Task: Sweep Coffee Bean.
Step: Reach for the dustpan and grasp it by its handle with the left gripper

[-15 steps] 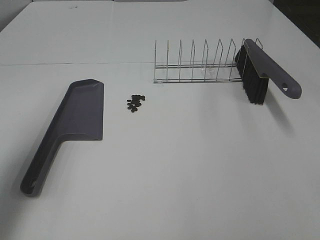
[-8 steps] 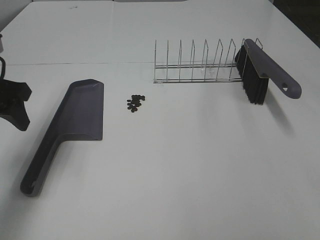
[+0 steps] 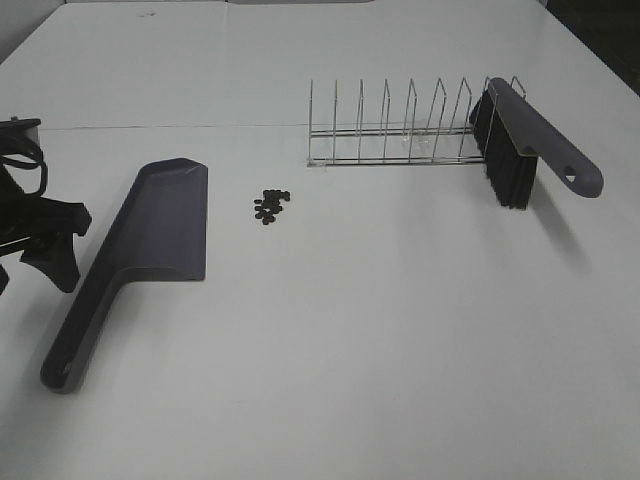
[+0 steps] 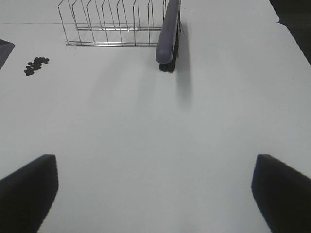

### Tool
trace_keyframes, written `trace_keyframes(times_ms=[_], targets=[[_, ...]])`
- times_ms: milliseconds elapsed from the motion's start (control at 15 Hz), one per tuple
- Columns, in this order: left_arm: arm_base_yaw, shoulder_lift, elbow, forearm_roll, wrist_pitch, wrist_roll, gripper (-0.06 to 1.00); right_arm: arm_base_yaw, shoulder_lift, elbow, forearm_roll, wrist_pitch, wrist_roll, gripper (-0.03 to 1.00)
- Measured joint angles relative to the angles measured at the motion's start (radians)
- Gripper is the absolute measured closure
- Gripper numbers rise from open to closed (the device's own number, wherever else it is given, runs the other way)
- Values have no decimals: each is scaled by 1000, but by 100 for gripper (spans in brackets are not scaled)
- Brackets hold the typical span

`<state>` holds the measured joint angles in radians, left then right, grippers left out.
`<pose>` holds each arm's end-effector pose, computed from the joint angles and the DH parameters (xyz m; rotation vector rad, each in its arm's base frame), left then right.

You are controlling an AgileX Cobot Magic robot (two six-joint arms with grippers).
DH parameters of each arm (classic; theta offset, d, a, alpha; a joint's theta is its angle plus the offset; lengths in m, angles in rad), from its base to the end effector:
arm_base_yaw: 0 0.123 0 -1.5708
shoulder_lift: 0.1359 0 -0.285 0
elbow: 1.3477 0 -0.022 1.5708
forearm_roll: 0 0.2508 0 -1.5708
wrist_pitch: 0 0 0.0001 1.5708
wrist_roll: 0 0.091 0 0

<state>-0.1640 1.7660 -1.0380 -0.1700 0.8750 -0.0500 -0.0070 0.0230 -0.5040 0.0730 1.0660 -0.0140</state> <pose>0.3062 -0.0627 0.1702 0.0131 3.0939 -0.2146 -0.0020 0.0058 0.2782 -0.0100 2.0672 0.0749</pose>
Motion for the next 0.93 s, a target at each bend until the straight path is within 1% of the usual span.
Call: trace_keyframes(times_ms=[267,533,600,733,933], targets=[[-40,40,0,19,-51,-15,30,0,0,0,0,0,0,1],[-41,80,0,30,-85,-20,30,0,0,0,0,0,0,1],[-61,115,0,31,-115,-22,30,0,0,0,0,0,0,1],[-79,141,0,32,-138,-22,30,0,0,0,0,0,0,1],[-83,186,0,37,-160,-22,30,0,0,0,0,0,0,1]])
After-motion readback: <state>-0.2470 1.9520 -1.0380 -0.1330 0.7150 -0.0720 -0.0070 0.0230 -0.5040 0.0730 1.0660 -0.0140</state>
